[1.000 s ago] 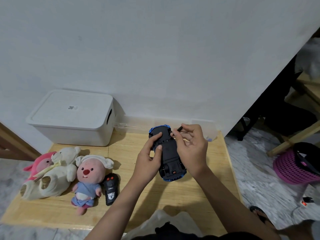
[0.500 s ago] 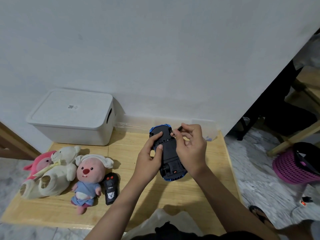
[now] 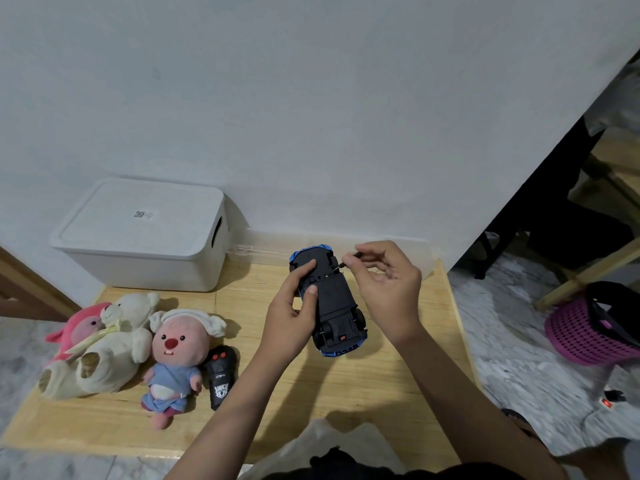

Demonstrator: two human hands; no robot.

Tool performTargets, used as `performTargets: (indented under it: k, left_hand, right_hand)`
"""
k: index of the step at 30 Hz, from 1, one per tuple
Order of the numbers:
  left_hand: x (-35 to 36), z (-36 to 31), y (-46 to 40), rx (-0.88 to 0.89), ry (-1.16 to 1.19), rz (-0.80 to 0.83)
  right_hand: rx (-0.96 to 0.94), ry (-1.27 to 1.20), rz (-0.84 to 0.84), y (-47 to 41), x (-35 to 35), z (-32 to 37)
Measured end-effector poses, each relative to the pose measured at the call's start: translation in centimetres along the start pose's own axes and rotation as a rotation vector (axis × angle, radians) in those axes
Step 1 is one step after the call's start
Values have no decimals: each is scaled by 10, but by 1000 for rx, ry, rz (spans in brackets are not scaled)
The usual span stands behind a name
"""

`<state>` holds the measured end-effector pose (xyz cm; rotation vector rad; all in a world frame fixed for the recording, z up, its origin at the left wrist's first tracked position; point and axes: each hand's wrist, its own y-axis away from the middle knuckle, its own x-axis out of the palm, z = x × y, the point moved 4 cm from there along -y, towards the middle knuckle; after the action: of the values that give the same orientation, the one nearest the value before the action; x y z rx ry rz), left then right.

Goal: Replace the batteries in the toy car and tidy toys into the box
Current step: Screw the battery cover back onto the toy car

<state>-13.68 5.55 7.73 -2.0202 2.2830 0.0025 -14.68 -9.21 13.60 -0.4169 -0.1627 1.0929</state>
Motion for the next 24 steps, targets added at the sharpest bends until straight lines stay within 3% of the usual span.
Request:
performTargets:
  k: [5, 11, 18, 21, 24]
  left_hand:
    - [-1, -3, 0, 8, -3, 3]
    - [3, -5, 2, 29, -34, 19]
    - [2, -4, 1, 7, 20, 26]
    - [0, 6, 2, -94, 48, -18]
    - [-2, 15, 2, -325, 209, -44]
  right_hand:
    - [-44, 5, 44, 0, 1, -3]
    - [33, -36, 83, 4, 6, -4]
    - [194, -62, -24, 3, 1, -16]
    - [244, 28, 14, 3, -1, -22]
    - [301, 41, 23, 4, 0, -25]
